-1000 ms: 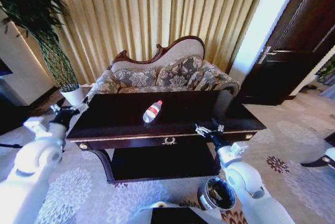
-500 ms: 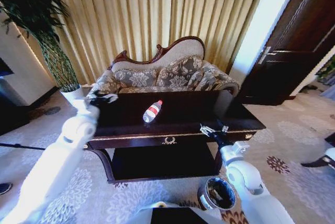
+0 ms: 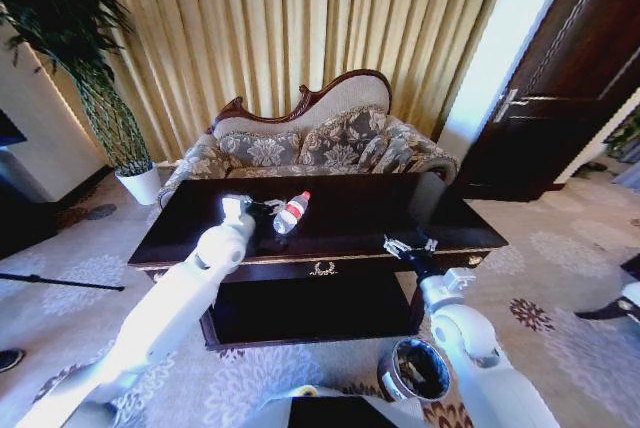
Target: Move to the front of the table and place the trash on the table into the trash bin.
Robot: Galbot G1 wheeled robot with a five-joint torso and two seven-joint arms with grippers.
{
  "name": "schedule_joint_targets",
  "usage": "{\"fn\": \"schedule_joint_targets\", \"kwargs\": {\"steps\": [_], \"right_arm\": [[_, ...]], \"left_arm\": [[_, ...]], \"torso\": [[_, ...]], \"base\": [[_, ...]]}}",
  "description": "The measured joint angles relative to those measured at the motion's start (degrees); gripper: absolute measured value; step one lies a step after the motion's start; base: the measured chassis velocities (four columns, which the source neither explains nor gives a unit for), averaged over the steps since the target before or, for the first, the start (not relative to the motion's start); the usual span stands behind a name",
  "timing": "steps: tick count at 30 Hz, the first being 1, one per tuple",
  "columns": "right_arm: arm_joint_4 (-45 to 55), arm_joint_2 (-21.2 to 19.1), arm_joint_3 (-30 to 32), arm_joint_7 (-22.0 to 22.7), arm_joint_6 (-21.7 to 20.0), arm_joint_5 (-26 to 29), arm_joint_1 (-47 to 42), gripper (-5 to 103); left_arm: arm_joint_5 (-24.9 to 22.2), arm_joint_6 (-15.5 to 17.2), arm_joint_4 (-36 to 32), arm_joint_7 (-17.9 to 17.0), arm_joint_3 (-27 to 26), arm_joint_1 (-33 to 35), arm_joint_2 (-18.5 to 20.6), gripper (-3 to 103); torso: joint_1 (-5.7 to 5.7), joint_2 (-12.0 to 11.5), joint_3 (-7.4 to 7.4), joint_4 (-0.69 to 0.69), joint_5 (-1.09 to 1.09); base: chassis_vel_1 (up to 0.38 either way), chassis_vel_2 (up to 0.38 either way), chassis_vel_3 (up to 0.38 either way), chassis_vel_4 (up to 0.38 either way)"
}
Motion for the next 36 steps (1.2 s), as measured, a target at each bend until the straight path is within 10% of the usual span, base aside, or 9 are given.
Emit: {"fn": "schedule_joint_targets", "kwargs": {"steps": [24, 36], "right_arm": [[-0.68, 0.2, -0.76, -0.13, 1.15, -0.32, 0.64, 100], [-0.41, -0.09, -0.28, -0.07, 1.72, -0.22, 0.48, 100]], "left_arm": [[-6.27, 10.73, -5.84, -6.84, -1.39, 4.65, 0.2, 102], [-6.86, 10.91, -7.2, -6.85, -2.45, 6.15, 0.72, 60]], "torso": [[0.0, 0.01, 0.0, 0.0, -0.01], [0.0, 0.01, 0.0, 0.0, -0.02]], "base": [[0.0, 0.0, 0.0, 0.0], [0.0, 0.0, 0.0, 0.0]]}}
